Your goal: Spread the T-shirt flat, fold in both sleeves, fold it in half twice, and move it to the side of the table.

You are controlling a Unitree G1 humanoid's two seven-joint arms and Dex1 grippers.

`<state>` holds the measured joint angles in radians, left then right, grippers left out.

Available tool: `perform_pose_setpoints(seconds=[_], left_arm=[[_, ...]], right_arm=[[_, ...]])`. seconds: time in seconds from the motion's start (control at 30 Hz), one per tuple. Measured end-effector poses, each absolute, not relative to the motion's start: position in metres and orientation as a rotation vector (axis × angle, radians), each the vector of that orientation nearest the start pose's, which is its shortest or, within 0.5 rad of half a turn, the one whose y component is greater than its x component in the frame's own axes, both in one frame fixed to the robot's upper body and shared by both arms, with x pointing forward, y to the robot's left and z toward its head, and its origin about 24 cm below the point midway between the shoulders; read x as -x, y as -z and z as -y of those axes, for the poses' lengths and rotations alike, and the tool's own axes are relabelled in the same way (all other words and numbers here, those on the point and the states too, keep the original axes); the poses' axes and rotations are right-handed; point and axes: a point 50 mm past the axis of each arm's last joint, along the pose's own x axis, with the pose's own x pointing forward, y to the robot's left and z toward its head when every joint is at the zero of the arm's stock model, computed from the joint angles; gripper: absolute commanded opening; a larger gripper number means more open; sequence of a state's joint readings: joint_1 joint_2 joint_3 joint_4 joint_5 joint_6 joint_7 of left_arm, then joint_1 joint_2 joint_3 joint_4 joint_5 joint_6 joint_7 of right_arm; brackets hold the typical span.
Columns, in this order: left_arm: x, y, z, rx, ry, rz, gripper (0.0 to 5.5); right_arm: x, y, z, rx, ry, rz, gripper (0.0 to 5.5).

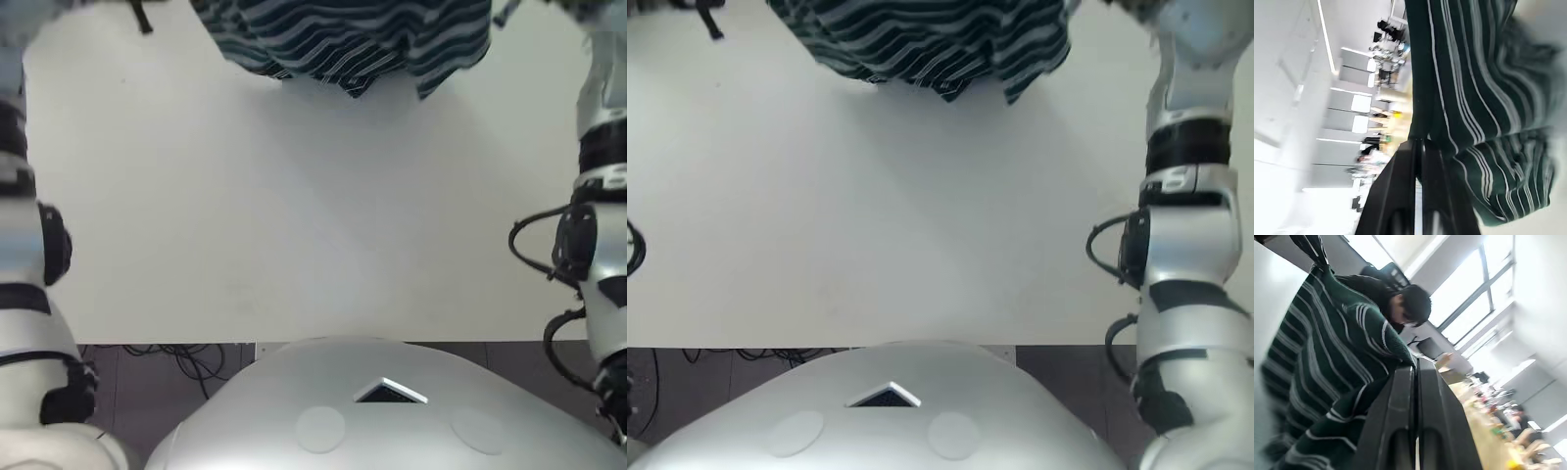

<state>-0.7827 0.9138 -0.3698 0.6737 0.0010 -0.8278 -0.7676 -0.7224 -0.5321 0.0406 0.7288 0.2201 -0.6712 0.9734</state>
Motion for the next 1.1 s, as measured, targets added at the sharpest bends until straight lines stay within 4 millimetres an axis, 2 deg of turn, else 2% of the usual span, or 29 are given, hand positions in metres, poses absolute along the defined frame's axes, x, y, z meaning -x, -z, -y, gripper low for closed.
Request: perform_pose_setpoints(seconds=[0.03, 0.1, 0.13, 0.17, 0.23, 0.33, 0.37, 0.43, 0.57, 0.7, 0.73, 0.8, 0.87, 0.97, 1.1], left_arm=[[-0.315, -0.183, -0.239, -1.224, 0.968, 0.327, 0.00], [-0.274, -0.146, -0.244, -1.173, 1.160, 0.198, 0.00], [-0.261, -0.134, -0.244, -1.153, 1.224, 0.153, 0.00], [-0.232, -0.112, -0.241, -1.080, 1.351, 0.059, 0.00], [-0.174, -0.084, -0.232, -0.899, 1.554, -0.129, 0.00], [-0.113, -0.071, -0.221, -0.701, 1.707, -0.370, 0.00], [-0.098, -0.069, -0.217, -0.649, 1.724, -0.435, 0.00], [-0.083, -0.064, -0.214, -0.627, 1.718, -0.511, 0.00], [-0.089, -0.058, -0.216, -0.758, 1.618, -0.512, 0.00], [-0.087, -0.057, -0.213, -0.803, 1.593, -0.471, 0.00], [-0.090, -0.058, -0.212, -0.810, 1.579, -0.448, 0.00], [-0.113, -0.065, -0.209, -0.870, 1.472, -0.344, 0.00], [-0.155, -0.086, -0.207, -0.983, 1.303, -0.169, 0.00], [-0.230, -0.142, -0.208, -1.149, 0.969, 0.147, 0.00], [-0.303, -0.204, -0.209, -1.264, 0.651, 0.366, 0.00]], right_arm=[[-0.331, -0.153, 0.206, 0.583, -0.920, 0.443, 0.02], [-0.296, -0.107, 0.224, 0.512, -1.000, 0.281, 0.02], [-0.284, -0.094, 0.228, 0.502, -1.027, 0.227, 0.02], [-0.257, -0.070, 0.237, 0.477, -1.085, 0.104, 0.02], [-0.202, -0.041, 0.247, 0.418, -1.224, -0.104, 0.02], [-0.144, -0.035, 0.246, 0.370, -1.392, -0.279, 0.02], [-0.131, -0.040, 0.241, 0.372, -1.442, -0.302, 0.02], [-0.118, -0.048, 0.235, 0.382, -1.489, -0.317, 0.02], [-0.108, -0.048, 0.228, 0.532, -1.479, -0.334, 0.02], [-0.093, -0.045, 0.224, 0.542, -1.474, -0.356, 0.02], [-0.097, -0.046, 0.223, 0.564, -1.455, -0.338, 0.02], [-0.124, -0.052, 0.219, 0.656, -1.354, -0.209, 0.02], [-0.166, -0.069, 0.213, 0.719, -1.190, -0.025, 0.02], [-0.235, -0.113, 0.205, 0.724, -0.901, 0.255, 0.02], [-0.298, -0.162, 0.199, 0.672, -0.685, 0.405, 0.02]])
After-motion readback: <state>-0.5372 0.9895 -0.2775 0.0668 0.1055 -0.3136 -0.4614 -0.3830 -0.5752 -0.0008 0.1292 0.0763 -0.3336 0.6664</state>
